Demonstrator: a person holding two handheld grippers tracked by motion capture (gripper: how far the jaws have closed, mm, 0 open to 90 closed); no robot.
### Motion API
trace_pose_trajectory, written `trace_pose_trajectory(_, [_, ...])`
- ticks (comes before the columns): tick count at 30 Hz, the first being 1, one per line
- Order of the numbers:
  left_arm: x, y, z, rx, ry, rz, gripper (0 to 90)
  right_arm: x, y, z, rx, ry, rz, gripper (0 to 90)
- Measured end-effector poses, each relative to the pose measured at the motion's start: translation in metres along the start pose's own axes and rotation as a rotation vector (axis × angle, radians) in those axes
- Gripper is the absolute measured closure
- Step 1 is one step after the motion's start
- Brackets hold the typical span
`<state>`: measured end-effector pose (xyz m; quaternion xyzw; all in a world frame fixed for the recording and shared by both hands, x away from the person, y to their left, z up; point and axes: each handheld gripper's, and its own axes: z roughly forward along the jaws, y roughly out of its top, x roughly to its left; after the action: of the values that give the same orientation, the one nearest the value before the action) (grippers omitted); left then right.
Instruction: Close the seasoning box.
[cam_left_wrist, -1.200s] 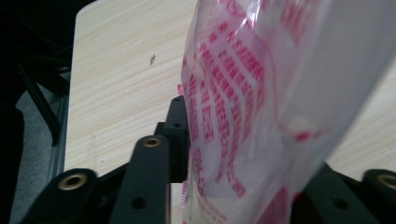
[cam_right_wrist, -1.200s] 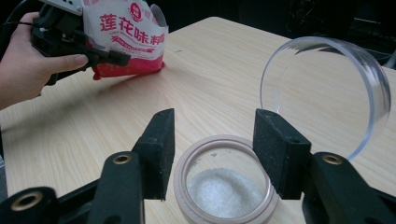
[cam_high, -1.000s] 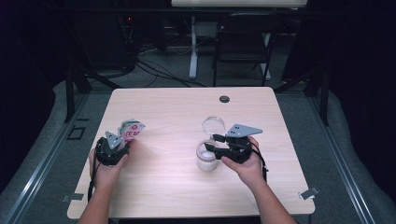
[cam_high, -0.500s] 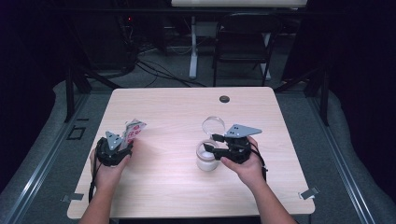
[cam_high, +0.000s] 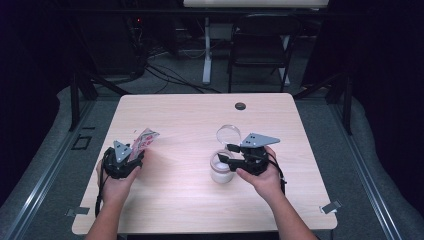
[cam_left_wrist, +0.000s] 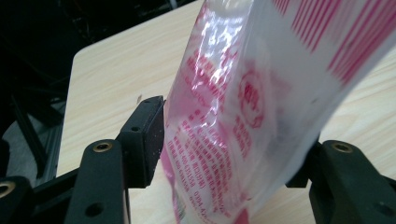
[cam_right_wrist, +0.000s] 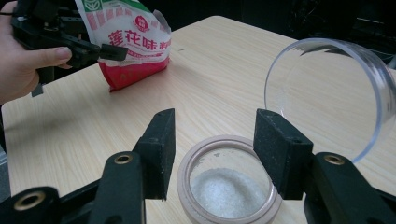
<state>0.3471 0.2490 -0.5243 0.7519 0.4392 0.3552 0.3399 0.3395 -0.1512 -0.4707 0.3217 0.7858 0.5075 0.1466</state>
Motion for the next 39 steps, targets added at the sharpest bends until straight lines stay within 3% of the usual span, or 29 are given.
trace_pose_trajectory(8, [-0.016, 0.011, -0.007, -0.032, -0.061, 0.024, 42.9, -0.002, 0.000, -0.002, -0.005, -0.001, 0.014, 48.5])
trace_pose_trajectory(16, [-0.036, 0.017, -0.005, -0.024, -0.144, 0.054, 42.9, -0.003, 0.000, -0.004, -0.012, -0.008, 0.018, 49.5])
trace_pose_trajectory(27, [-0.066, 0.021, 0.002, 0.015, -0.233, 0.144, 43.1, -0.004, 0.000, -0.005, -0.010, -0.011, 0.016, 50.4])
trace_pose_trajectory(30, [-0.073, 0.021, 0.004, 0.019, -0.249, 0.183, 43.2, -0.005, 0.000, -0.006, -0.008, -0.020, 0.013, 51.6])
trace_pose_trajectory(39, [-0.090, 0.023, 0.008, 0.027, -0.288, 0.242, 43.2, -0.007, -0.001, -0.011, -0.017, -0.036, 0.014, 55.4])
